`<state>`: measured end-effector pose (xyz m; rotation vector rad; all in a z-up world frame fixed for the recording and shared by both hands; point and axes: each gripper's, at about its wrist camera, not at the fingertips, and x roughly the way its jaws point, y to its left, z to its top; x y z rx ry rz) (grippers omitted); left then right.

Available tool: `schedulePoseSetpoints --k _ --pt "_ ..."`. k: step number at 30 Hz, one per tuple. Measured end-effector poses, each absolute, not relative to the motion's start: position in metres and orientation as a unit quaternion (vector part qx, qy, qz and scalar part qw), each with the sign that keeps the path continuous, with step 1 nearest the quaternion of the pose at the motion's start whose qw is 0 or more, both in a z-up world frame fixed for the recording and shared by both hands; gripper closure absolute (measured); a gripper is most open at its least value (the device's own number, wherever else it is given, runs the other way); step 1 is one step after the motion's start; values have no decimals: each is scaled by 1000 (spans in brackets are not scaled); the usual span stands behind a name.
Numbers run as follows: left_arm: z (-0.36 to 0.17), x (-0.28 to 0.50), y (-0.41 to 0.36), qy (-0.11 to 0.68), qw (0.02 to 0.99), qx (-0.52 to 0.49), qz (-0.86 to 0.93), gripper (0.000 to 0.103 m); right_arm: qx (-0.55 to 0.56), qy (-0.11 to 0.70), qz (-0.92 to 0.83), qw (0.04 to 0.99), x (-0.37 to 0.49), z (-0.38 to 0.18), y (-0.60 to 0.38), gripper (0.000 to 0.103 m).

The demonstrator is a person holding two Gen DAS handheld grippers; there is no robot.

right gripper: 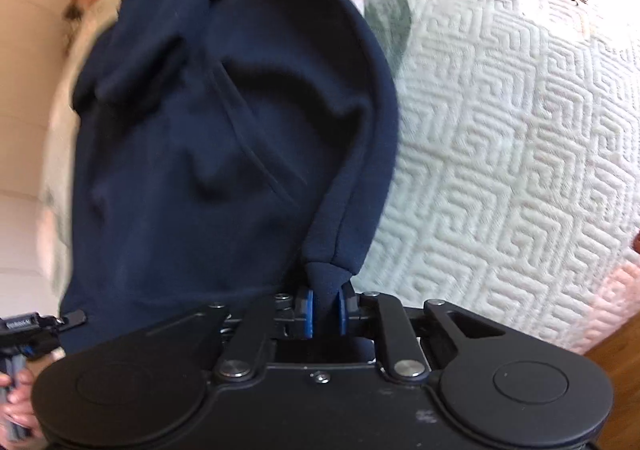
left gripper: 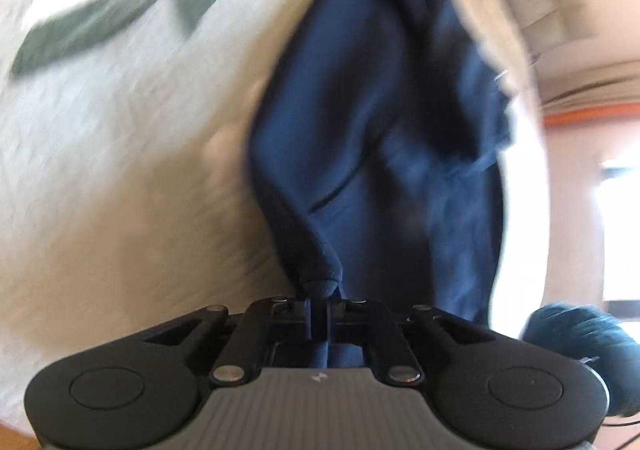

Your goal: Fold large clothes

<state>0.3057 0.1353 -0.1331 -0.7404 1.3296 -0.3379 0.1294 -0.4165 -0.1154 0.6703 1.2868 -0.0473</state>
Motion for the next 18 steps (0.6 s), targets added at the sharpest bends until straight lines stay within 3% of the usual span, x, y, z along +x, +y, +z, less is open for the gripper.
schedulePoseSetpoints --k 6,11,12,13,15,17,18 --pt "-72 373 128 496 761 -356 -219 96 340 494 7 800 188 -64 -442 88" --pt "-47 476 117 398 823 -333 -230 93 319 396 4 861 294 -45 -466 85" --pt "-46 494 114 389 833 -327 -221 87 322 386 -7 865 315 -46 -469 80" --pt "-45 509 114 382 843 -318 -205 77 325 381 -11 865 333 -48 -471 59" --pt "-41 522 114 370 861 -294 -187 60 293 395 -28 870 354 -47 -468 36" --pt "-38 522 120 368 872 -271 -175 49 229 400 -36 887 353 -44 -466 35" --pt "-40 521 123 376 872 -261 -176 45 191 414 -46 889 351 -47 -466 29"
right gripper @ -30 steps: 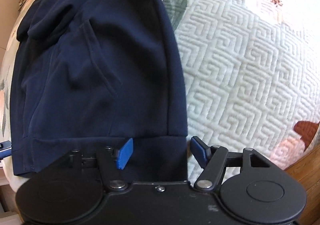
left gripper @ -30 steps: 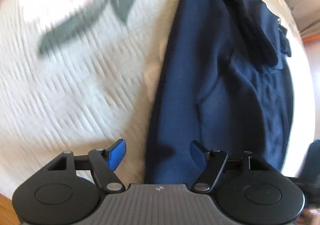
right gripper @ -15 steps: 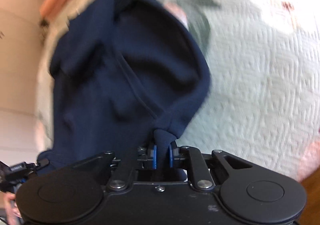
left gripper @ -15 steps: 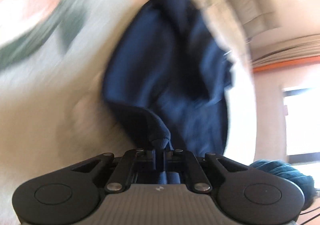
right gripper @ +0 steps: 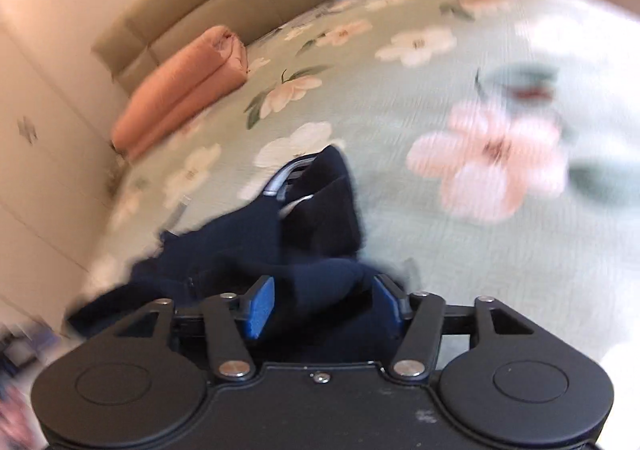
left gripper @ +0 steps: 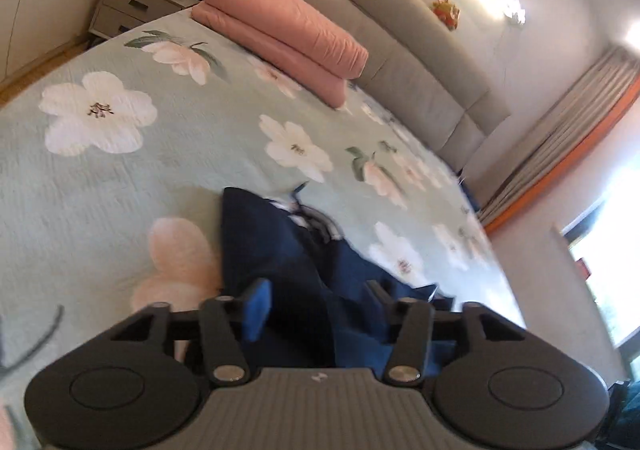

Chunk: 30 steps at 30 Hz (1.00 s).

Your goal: Fold large clothes

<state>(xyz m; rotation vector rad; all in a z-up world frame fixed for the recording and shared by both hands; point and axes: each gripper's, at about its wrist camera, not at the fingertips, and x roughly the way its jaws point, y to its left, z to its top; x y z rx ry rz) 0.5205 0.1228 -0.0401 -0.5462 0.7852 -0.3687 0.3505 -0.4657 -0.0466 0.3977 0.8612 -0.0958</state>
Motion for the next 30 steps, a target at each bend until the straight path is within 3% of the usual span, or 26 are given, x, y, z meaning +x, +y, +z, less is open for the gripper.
schedulePoseSetpoints --k 5,8,11,16,24,26,27,28,29,30 --pt "-64 531 118 431 862 -194 -181 44 75 487 -43 869 342 -75 -470 29" --pt "-73 545 100 433 872 -142 -180 44 21 467 -3 884 363 -73 -454 29" --pt "-80 567 82 436 874 -97 -190 39 -26 455 31 890 404 -77 -442 27" --pt "-89 600 64 461 860 -13 -219 29 -67 499 84 860 450 -115 -438 27" --pt "-110 651 52 479 825 -75 -289 31 -38 515 100 850 477 -126 -436 26" --pt "-117 658 45 486 815 -89 -302 40 -26 520 98 848 479 -128 -436 26" --pt "-119 659 42 487 816 -87 -299 53 -27 508 97 855 475 -126 -435 27" --pt "-121 658 42 485 819 -88 -294 76 -28 496 97 863 470 -124 -433 36" --pt "-122 656 43 481 822 -95 -288 90 -26 488 96 867 465 -123 -433 43" --pt "-121 652 44 477 825 -104 -285 96 -24 483 93 871 459 -121 -432 62"
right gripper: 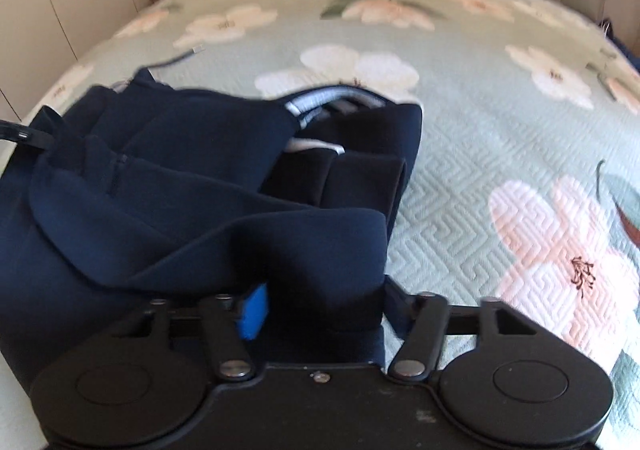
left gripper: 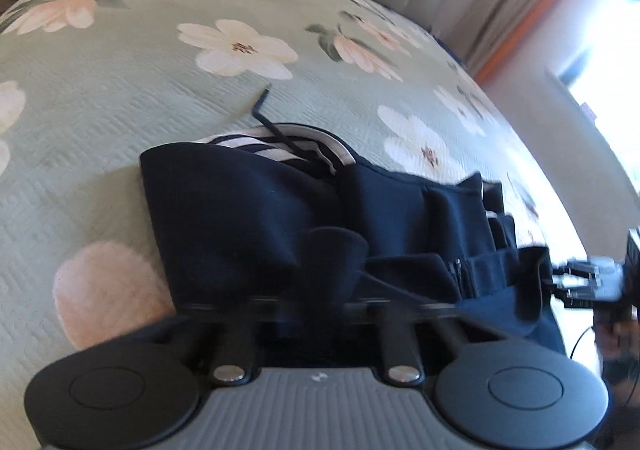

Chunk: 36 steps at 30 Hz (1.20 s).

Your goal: Fold large clothes

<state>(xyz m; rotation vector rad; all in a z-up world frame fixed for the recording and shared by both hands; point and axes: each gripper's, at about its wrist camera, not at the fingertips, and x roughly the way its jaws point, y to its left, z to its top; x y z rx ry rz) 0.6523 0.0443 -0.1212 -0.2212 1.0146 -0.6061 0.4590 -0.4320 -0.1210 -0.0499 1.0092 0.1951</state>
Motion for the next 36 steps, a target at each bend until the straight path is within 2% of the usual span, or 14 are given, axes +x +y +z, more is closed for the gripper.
schedulePoseSetpoints --k 2,3,10,14,18,21,27,29,31,32,35,36 --pt "-115 640 44 458 836 -107 -283 96 -29 469 92 878 445 -117 -428 92" --pt "-111 633 42 451 841 -102 -281 97 -39 459 88 883 437 -114 -425 94" --pt "-59 612 54 370 876 -153 -270 97 -79 363 51 927 412 -50 -412 97" --pt "-28 633 62 310 897 -195 -247 97 -90 293 35 951 438 -13 -412 97" --pt "-19 673 54 265 918 -191 -226 97 -107 249 8 962 484 -13 -405 97" --pt "-47 708 36 289 924 -156 -195 97 -76 280 -5 957 529 -46 -405 97" --pt "-137 745 7 365 916 -94 -135 95 -56 408 -12 911 591 -147 -403 96" --pt "-151 752 7 379 912 -94 -122 90 -49 426 -14 903 595 -159 -403 96" --pt "-155 757 10 388 911 -90 -104 75 -45 433 -16 900 600 -159 -404 96" --pt "-155 760 10 391 911 -85 -97 72 -44 437 -16 898 602 -158 -406 95" --pt "-143 759 11 379 922 -46 -64 76 -39 446 -41 893 593 -147 -414 68" --pt "-135 755 13 369 927 -31 -53 77 -38 448 -65 891 587 -141 -423 45"
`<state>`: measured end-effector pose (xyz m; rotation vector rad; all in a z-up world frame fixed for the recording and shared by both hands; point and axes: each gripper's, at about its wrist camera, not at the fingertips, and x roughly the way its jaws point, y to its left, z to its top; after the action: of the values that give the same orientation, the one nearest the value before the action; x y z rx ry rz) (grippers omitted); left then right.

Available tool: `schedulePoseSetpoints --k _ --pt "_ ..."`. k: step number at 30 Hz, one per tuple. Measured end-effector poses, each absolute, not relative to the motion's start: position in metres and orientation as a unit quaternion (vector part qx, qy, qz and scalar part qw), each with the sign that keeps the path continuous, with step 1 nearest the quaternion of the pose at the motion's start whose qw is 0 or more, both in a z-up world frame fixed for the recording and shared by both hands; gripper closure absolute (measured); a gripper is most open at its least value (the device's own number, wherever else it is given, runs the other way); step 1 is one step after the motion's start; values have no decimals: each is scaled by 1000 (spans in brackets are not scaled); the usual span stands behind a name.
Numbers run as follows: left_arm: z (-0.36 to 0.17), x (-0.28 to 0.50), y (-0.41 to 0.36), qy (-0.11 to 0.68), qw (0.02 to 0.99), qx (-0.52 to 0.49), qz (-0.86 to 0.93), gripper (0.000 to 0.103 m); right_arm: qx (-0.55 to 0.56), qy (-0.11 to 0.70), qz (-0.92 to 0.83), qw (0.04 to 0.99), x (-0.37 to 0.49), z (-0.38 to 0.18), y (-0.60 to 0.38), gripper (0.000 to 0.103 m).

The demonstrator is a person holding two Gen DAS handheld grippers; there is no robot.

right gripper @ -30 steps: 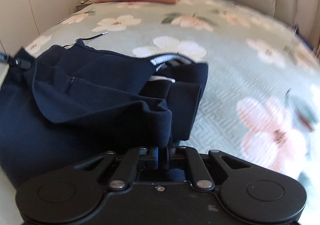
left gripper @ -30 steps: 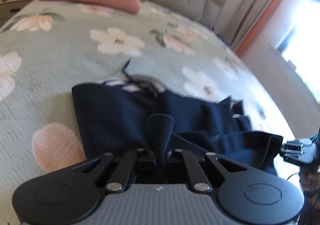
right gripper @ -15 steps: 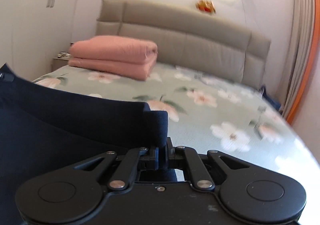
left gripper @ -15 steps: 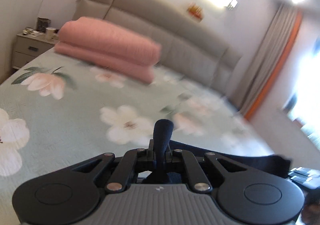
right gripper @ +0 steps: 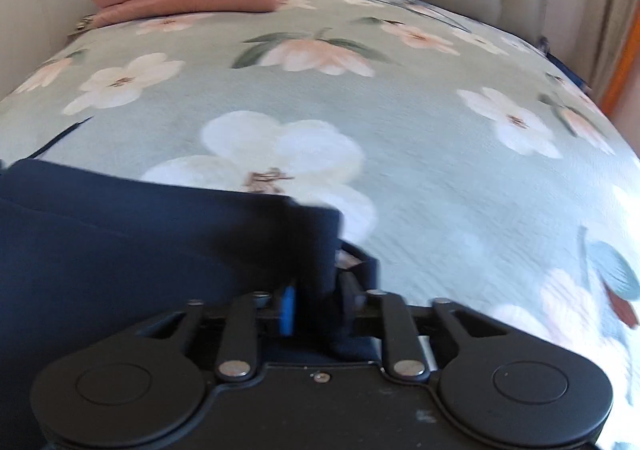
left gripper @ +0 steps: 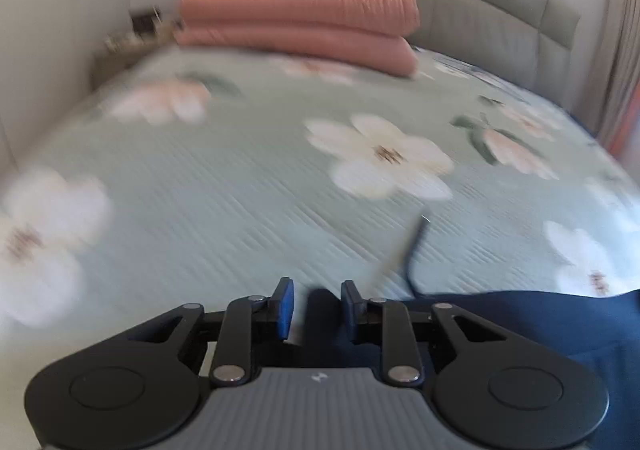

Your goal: Fold large clothes

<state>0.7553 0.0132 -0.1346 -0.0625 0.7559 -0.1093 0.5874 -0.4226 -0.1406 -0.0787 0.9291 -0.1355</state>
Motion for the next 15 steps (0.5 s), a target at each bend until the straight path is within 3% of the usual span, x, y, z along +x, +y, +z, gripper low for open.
schedulePoseSetpoints --k 1,2,4,8,9,11,12,15 --pt "-123 750 17 356 933 -20 -47 77 -37 447 -92 889 580 -135 -432 34" --pt "-114 742 21 344 938 -16 -46 77 -38 444 -111 889 573 -129 -440 35" --pt "-96 729 26 328 942 -26 -65 77 -65 424 -118 895 558 -116 -444 50" --pt "-94 717 4 351 920 -82 -151 77 -91 357 -32 929 554 -101 -416 58" --pt "-101 715 -8 357 916 -78 -162 76 -92 338 -19 936 559 -105 -406 64" --pt "-122 712 -27 373 912 -55 -158 75 -106 349 -1 931 578 -124 -386 71" --pt "-137 711 -32 385 910 -43 -149 76 -114 369 6 923 587 -138 -378 81" --pt "-157 708 -15 378 911 -76 -143 81 -123 395 7 910 585 -171 -376 88"
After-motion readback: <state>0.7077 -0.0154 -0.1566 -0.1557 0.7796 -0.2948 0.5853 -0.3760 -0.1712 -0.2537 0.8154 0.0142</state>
